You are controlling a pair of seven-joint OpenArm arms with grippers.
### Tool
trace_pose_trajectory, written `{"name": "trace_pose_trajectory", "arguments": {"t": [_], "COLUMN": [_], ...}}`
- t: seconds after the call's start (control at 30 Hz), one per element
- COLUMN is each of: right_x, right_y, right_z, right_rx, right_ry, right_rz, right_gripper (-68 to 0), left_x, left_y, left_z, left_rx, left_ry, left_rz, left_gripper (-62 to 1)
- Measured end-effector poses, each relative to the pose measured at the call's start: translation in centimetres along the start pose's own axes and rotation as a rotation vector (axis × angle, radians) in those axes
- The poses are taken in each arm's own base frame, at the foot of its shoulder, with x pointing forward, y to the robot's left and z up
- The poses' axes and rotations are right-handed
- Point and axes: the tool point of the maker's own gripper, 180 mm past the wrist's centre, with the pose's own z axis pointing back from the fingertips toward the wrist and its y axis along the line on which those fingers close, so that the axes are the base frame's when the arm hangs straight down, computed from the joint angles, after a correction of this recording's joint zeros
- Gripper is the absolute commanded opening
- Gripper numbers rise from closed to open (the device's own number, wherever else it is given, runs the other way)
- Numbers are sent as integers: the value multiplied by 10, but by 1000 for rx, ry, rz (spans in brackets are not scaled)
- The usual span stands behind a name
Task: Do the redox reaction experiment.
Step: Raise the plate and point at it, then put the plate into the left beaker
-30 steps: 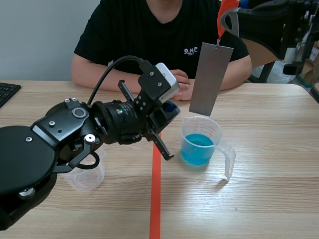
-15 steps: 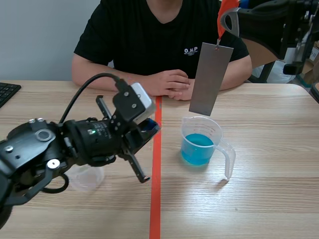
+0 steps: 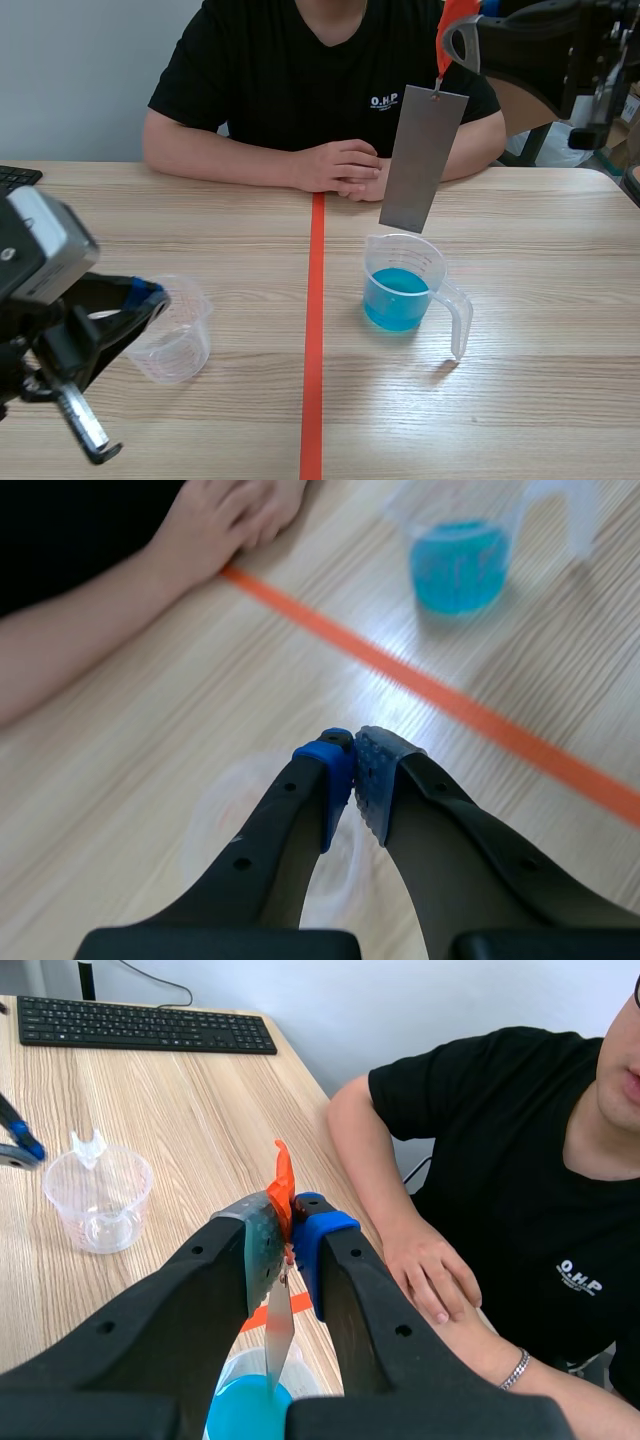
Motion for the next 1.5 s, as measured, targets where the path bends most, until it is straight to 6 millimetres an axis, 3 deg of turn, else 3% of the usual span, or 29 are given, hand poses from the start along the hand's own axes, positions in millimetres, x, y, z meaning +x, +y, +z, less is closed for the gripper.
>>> {"name": "trace_pose_trajectory", "arguments": {"t": [0.37, 0.73, 1.13, 1.5], "right_x": [0, 0, 21, 36], "right_y": [0, 0, -9, 13], "right_z": [0, 0, -8, -42], "right_rx": [0, 0, -9, 69], "right_ry": [0, -2, -59, -125], "right_rz": [0, 1, 45, 28], "right_gripper": [-658, -658, -658, -658], "left_x": [-67, -109, -125, -125], "left_y": [0, -33, -53, -58], "left_z": [72, 114, 124, 125], "left_rx": [175, 298, 361, 403], "left_ry": [192, 381, 476, 474], "left_rz": [197, 393, 520, 574], "left_gripper": [-563, -563, -563, -563]}}
